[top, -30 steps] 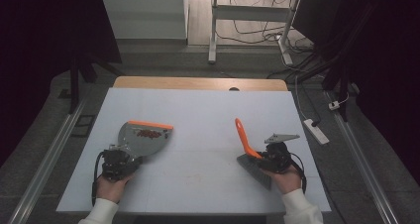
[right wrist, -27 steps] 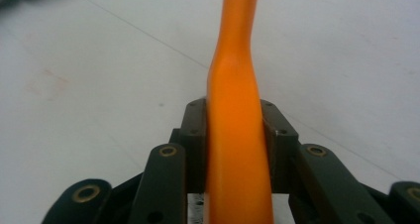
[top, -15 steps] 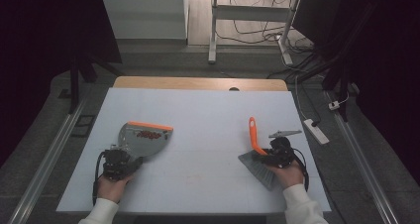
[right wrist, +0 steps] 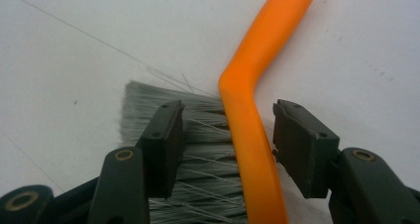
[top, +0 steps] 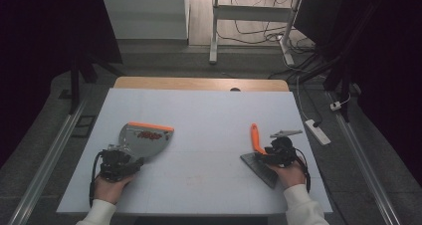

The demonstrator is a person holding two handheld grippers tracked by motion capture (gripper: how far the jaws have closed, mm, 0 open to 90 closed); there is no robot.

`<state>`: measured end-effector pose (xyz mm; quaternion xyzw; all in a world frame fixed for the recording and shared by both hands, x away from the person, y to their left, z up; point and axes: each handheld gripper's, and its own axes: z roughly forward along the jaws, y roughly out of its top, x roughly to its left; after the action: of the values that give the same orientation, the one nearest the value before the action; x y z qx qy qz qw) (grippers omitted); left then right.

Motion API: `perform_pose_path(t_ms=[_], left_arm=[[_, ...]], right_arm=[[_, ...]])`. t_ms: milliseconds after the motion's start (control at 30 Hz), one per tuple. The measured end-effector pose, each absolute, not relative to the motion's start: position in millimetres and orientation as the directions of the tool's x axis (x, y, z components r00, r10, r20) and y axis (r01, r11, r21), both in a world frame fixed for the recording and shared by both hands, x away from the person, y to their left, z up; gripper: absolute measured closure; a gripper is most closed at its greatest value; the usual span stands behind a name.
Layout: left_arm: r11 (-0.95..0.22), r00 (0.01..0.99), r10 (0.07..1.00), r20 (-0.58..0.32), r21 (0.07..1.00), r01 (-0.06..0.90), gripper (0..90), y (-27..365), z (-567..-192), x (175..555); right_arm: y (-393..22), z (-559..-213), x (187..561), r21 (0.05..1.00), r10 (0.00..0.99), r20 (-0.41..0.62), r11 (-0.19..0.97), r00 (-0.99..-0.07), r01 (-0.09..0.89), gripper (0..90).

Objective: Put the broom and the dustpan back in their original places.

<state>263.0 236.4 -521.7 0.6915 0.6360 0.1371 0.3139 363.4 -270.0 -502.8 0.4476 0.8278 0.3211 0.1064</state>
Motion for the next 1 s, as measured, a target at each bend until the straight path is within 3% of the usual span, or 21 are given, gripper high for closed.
perform_pose_path(t_ms=[200, 333, 667, 1000], left_arm=[[-0.074, 0.210, 0.968, -0.140, 0.637, 0.767, 36.0, 243.4, -511.0, 255.2], [-0.159, 0.320, 0.941, -0.113, 0.685, 0.711, 37.1, 241.3, -503.1, 250.3], [-0.294, 0.554, 0.822, -0.135, 0.732, 0.615, 36.7, 221.4, -497.9, 250.4], [-0.316, 0.609, 0.775, -0.167, 0.733, 0.603, 36.0, 215.7, -500.3, 254.9]], right_arm=[[-268.6, -494.6, 352.2, 0.672, 0.776, 0.071, 0.428, -0.627, 0.605, 44.4], [-265.8, -489.9, 344.7, 0.702, 0.736, 0.070, 0.444, -0.674, 0.557, 44.8], [-251.5, -487.0, 327.0, 0.752, 0.647, 0.030, 0.488, -0.762, 0.443, 46.2], [-237.0, -483.7, 314.8, 0.785, 0.568, 0.015, 0.503, -0.823, 0.361, 46.2]])
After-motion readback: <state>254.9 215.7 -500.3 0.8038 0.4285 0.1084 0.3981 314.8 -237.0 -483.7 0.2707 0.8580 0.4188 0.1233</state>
